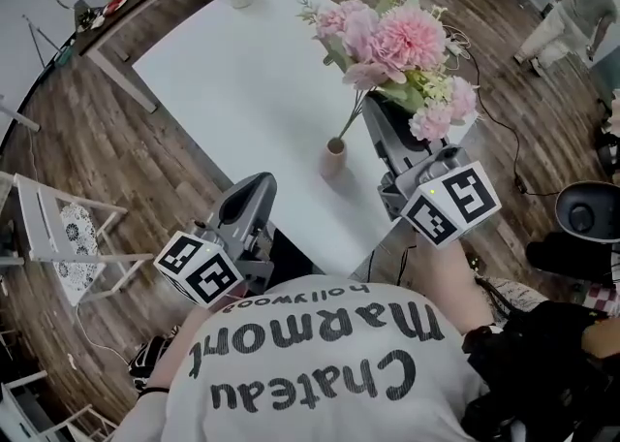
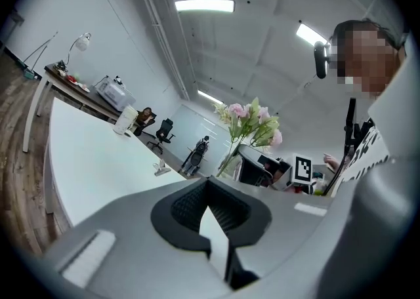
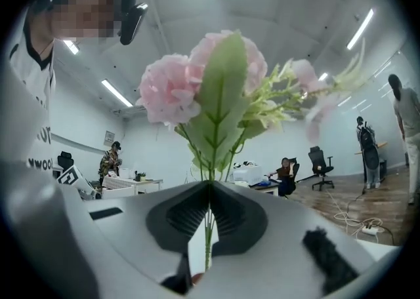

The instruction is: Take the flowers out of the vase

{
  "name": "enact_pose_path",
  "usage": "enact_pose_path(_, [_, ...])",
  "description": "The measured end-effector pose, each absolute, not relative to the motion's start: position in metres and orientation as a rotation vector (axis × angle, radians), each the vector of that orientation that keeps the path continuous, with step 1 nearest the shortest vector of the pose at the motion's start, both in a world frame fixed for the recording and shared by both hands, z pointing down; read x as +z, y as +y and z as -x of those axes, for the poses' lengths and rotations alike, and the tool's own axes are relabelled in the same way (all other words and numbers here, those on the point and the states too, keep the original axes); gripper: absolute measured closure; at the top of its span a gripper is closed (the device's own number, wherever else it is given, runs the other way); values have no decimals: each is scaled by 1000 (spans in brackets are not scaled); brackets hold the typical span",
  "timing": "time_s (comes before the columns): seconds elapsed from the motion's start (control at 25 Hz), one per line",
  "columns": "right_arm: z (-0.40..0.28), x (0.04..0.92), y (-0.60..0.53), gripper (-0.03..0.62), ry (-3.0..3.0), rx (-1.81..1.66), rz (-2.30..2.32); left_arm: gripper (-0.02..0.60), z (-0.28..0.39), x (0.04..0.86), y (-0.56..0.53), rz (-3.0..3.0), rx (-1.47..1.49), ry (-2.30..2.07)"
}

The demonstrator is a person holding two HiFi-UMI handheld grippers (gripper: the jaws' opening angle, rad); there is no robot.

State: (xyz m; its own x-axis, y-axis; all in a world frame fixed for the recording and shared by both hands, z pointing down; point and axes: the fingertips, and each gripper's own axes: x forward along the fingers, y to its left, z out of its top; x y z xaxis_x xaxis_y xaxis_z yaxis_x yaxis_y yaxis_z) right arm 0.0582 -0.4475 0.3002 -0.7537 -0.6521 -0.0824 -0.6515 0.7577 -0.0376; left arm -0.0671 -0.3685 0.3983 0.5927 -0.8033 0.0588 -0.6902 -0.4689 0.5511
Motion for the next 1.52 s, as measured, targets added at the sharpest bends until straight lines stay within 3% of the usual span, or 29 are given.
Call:
enact_pose_path(0.44, [-105, 223, -393, 576, 2723, 180, 1105, 575, 50, 364, -313, -2341, -344, -1239])
enact_pose_path(1.04, [-151, 244, -318, 576, 2704, 98, 1288, 575, 24, 338, -265, -2432, -328, -1137])
enact_pose_path(1.52, [-109, 261, -233, 574, 2708, 18, 1374, 575, 65, 326, -191, -2486, -308, -1062])
